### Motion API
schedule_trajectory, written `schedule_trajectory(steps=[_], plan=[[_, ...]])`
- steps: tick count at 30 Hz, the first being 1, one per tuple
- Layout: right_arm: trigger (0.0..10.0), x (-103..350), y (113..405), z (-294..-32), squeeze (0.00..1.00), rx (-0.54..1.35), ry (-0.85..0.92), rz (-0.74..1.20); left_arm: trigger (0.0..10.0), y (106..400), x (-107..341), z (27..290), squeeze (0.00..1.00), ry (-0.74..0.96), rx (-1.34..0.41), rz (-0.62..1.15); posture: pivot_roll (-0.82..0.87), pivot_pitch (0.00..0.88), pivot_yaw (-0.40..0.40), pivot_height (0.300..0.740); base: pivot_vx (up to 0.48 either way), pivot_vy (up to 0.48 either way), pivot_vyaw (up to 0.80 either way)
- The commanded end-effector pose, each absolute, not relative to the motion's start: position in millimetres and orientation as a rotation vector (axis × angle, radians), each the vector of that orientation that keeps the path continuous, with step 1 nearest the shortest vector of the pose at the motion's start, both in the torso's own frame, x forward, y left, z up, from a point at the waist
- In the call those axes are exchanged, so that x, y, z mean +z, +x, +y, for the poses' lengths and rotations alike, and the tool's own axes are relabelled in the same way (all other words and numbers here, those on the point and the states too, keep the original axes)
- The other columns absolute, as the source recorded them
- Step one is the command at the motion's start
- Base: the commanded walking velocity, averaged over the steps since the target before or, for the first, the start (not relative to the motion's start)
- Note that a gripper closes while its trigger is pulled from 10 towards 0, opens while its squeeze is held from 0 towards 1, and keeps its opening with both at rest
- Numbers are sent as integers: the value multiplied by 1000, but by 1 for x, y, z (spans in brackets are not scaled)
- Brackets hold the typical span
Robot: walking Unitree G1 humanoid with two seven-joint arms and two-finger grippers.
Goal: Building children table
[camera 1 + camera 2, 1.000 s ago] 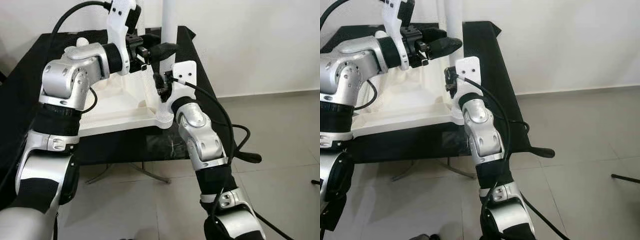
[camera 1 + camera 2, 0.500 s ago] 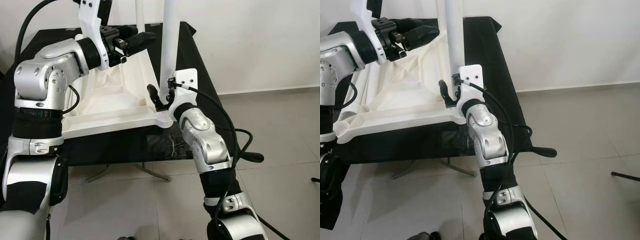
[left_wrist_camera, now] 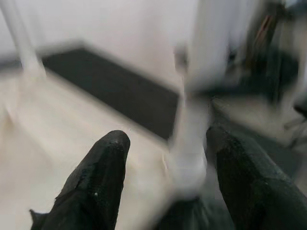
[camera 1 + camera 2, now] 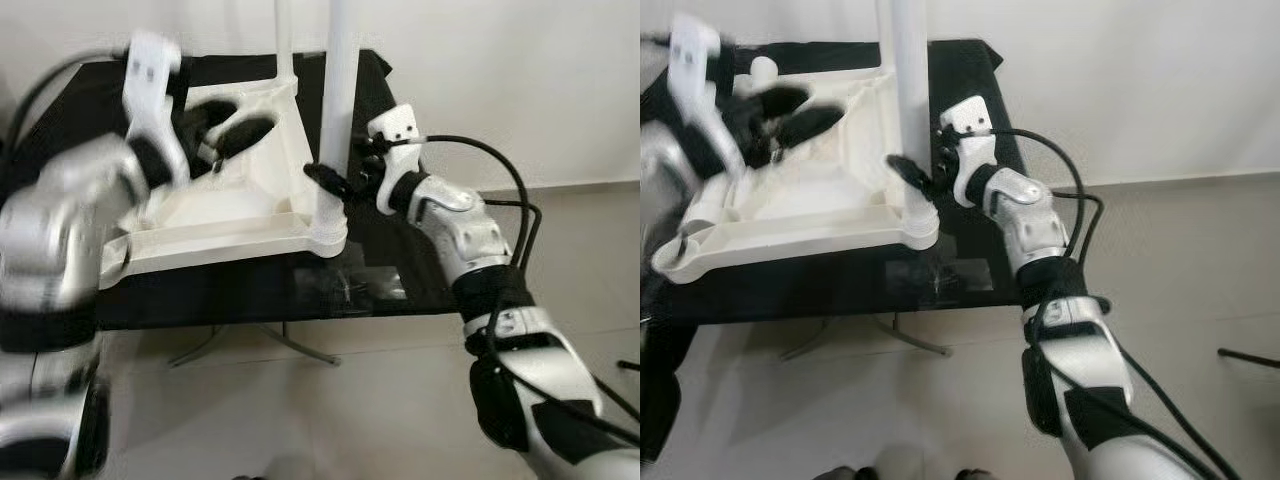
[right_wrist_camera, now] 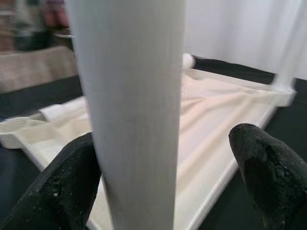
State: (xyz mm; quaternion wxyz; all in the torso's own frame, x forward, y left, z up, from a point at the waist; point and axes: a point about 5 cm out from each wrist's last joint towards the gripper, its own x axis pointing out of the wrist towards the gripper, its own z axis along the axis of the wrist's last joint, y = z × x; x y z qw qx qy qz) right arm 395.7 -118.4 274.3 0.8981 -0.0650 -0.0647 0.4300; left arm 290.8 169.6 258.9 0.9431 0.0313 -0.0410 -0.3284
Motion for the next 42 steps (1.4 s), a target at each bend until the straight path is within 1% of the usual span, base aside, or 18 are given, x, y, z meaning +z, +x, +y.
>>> schedule_trajectory(steps=[1,7,8,9,10,12,14,30,31,32,33,34,35,36,37,38,39,42], plan=[[10000,268,394,-112,0,991,-136,-120,10000,279,257,164,0,109,-655,-142,74,184,-54,740,0,0,0],[10000,263,394,-110,0,1081,-124,-91,10000,260,229,156,0,107,-622,-157,91,198,-65,740,0,0,0],[6745,262,394,-107,0,1105,-131,-79,10000,252,219,152,0,94,-617,-169,98,202,-71,740,0,0,0],[6745,262,394,-107,0,1105,-131,-79,10000,252,219,152,0,94,-617,-169,98,202,-71,740,0,0,0],[3451,263,396,-105,0,1131,-154,-68,10000,242,209,147,0,72,-609,-182,102,205,-77,740,0,0,0],[3451,263,396,-105,0,1131,-154,-68,10000,242,209,147,0,72,-609,-182,102,205,-77,740,0,0,0],[0,267,398,-105,0,1141,-193,-65,10000,230,193,144,0,19,-617,-138,102,208,-82,740,0,0,0],[0,255,403,-129,0,1000,-256,-27,10000,219,182,139,0,-63,-592,-163,73,213,-80,740,0,0,0],[0,241,406,-131,0,871,-209,0,10000,217,180,138,0,-65,-593,-163,55,211,-101,740,0,0,0],[0,241,406,-131,0,871,-209,0,10000,217,180,138,0,-65,-593,-163,55,211,-101,740,0,0,0],[0,213,406,-127,0,575,-132,24,10000,215,179,137,0,-66,-590,-162,62,214,-104,740,0,0,0],[0,213,406,-127,0,575,-132,24,10000,215,179,137,0,-66,-590,-162,62,214,-104,740,0,0,0],[0,194,400,-130,0,341,-83,52,10000,214,179,136,0,-66,-589,-162,66,217,-105,740,0,0,0],[0,194,400,-130,0,341,-83,52,10000,214,179,136,0,-66,-589,-162,66,217,-105,740,0,0,0],[0,160,364,-106,0,318,-35,131,10000,214,178,137,0,-72,-592,-159,55,232,-75,740,0,0,0],[0,160,364,-106,0,318,-35,131,10000,214,178,137,0,-72,-592,-159,55,232,-75,740,0,0,0],[0,150,331,-90,0,317,8,166,10000,214,177,137,0,-80,-599,-154,46,227,-64,740,0,0,0],[0,152,310,-79,0,362,27,160,10000,215,177,138,0,-84,-607,-149,39,226,-60,740,0,0,0]])
